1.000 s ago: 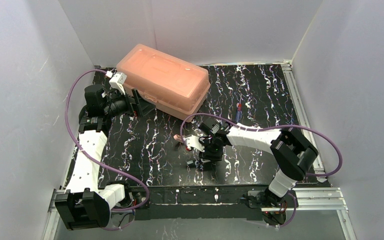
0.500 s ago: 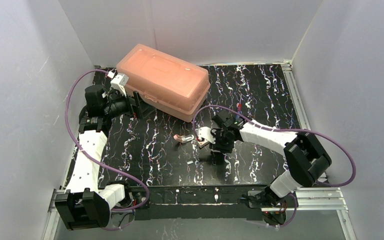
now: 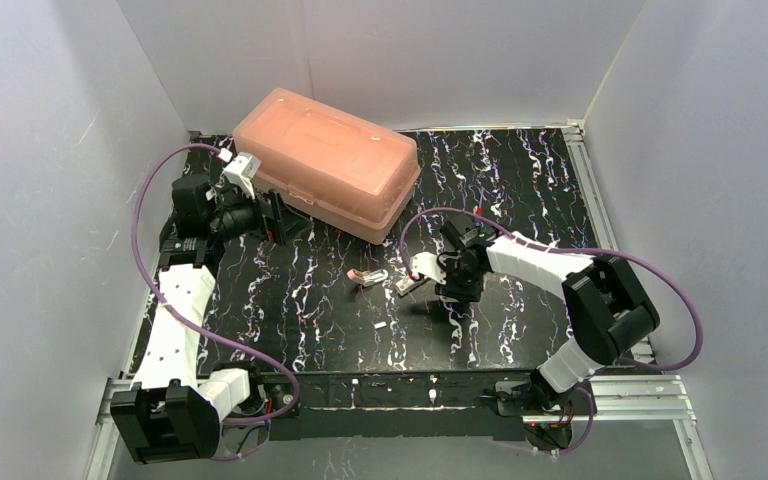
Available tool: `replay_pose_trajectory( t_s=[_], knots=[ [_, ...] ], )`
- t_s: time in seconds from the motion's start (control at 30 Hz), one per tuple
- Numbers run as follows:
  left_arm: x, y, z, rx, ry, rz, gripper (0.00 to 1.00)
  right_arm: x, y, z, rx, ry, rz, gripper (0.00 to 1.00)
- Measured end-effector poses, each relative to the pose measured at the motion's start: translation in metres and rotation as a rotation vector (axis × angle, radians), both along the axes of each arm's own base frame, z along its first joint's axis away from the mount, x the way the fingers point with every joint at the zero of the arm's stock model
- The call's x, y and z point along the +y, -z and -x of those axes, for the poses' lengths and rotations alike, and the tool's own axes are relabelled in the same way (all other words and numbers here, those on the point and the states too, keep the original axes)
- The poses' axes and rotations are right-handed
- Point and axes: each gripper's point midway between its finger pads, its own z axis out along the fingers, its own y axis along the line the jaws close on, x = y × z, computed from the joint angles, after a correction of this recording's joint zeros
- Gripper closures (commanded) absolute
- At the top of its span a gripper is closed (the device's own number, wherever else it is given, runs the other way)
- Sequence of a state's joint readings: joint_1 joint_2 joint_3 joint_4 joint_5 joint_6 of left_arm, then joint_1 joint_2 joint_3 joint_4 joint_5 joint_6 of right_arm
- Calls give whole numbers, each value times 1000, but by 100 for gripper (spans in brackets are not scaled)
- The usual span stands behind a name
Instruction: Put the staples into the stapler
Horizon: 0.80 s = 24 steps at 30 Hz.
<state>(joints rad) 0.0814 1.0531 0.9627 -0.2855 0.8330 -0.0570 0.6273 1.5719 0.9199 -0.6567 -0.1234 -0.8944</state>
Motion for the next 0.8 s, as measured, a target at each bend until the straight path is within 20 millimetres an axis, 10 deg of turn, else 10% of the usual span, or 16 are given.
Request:
replay_pose_trajectory(
  t_s=[0.33, 0.8],
  knots=[
    [-1, 16, 8, -37, 73, -63, 1, -1, 6, -1, 24, -28, -8, 33],
    [-51, 117, 55, -73, 462, -329, 4, 22, -7, 1, 67, 7, -119, 21]
  ],
)
